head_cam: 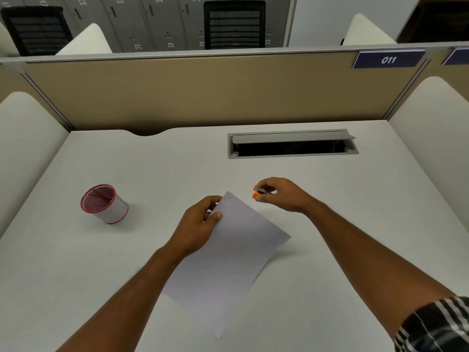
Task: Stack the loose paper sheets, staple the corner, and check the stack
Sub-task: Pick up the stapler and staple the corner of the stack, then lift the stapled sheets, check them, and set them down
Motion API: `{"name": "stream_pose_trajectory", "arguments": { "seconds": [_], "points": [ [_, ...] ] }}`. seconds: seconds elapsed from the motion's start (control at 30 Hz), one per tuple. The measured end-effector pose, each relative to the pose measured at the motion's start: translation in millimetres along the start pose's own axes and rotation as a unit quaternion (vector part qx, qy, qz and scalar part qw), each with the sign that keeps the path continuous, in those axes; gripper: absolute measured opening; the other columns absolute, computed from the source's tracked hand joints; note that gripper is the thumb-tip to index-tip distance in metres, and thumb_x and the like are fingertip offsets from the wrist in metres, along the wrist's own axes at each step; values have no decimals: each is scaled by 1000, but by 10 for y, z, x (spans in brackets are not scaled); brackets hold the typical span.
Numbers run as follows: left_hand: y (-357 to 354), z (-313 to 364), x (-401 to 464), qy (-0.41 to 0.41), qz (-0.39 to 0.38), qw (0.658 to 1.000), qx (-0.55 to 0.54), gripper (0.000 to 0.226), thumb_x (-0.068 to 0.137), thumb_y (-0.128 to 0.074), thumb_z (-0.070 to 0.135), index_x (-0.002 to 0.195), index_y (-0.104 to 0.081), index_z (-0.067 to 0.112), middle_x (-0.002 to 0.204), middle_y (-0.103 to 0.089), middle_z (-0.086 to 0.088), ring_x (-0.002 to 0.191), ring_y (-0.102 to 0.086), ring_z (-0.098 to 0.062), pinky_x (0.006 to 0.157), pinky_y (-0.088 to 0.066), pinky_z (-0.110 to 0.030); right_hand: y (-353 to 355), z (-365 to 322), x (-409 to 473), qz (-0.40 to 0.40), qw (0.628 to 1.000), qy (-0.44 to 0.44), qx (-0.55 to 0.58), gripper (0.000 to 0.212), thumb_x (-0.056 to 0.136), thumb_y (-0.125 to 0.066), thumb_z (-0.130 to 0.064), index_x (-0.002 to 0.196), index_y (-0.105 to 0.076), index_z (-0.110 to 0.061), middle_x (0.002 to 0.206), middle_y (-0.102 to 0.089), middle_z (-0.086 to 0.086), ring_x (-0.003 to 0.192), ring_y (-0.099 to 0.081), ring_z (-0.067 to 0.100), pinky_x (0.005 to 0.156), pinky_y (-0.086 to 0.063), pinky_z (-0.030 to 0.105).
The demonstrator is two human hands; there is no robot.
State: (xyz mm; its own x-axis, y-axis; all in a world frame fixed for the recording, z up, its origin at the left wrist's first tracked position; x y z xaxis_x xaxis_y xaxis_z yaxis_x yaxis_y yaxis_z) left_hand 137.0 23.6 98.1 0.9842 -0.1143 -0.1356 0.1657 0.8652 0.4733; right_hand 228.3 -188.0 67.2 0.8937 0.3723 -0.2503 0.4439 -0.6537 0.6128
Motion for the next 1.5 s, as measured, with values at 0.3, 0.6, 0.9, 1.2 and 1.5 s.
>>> {"name": "stream_pose_trajectory", "arguments": {
  "seconds": [0.3,0.6,0.9,1.2,1.5],
  "points": [
    [162,-542,-91,115,93,978,-144,25,95,-55,12,111,-64,28,111,-72,4,97,-72,-24,88,-57,-54,-407,130,838,18,993,-13,-114,34,91,-65,-31,116,-65,-8,116,-58,13,105,-59,29,83,-39,27],
    [177,-813,-53,165,120,957,-208,39,99,-50,4,130,-54,26,100,-78,0,88,-75,-25,82,-60,-49,-672,100,1281,7,980,9,-200,32,90,-64,-27,116,-65,-9,116,-56,12,110,-54,30,90,-44,35],
    [221,-905,-26,183,139,947,-223,45,99,-50,3,132,-55,32,108,-76,-2,92,-75,-25,82,-61,-50,-772,114,1375,-17,975,-1,-221,44,91,-63,-31,130,-58,-9,127,-54,13,122,-48,29,100,-43,37],
    [255,-704,-147,160,179,936,-259,44,99,-49,1,130,-57,32,104,-78,-1,88,-76,-24,80,-61,-46,-85,-364,566,217,976,-10,12,31,93,-56,-2,122,-65,-4,129,-60,12,119,-56,22,98,-32,6],
    [147,-25,-593,62,249,935,-246,39,101,-51,15,115,-59,50,105,-75,10,97,-72,-10,83,-59,-31,-950,-1125,-980,88,975,-85,187,53,95,-52,-47,145,-42,-33,147,-47,-13,134,-48,9,109,-41,25]
  ]
}}
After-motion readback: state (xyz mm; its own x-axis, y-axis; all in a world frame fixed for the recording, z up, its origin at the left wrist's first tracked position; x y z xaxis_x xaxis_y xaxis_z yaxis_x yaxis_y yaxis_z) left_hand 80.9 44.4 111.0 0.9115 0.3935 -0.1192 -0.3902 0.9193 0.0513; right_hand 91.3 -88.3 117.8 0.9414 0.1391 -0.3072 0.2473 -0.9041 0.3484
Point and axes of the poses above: each hand's wrist, its own x-axis towards the middle knuckle, its own y-axis out of the back of the hand, z = x × y, the point moved 9 cm from there along x, towards the middle knuckle
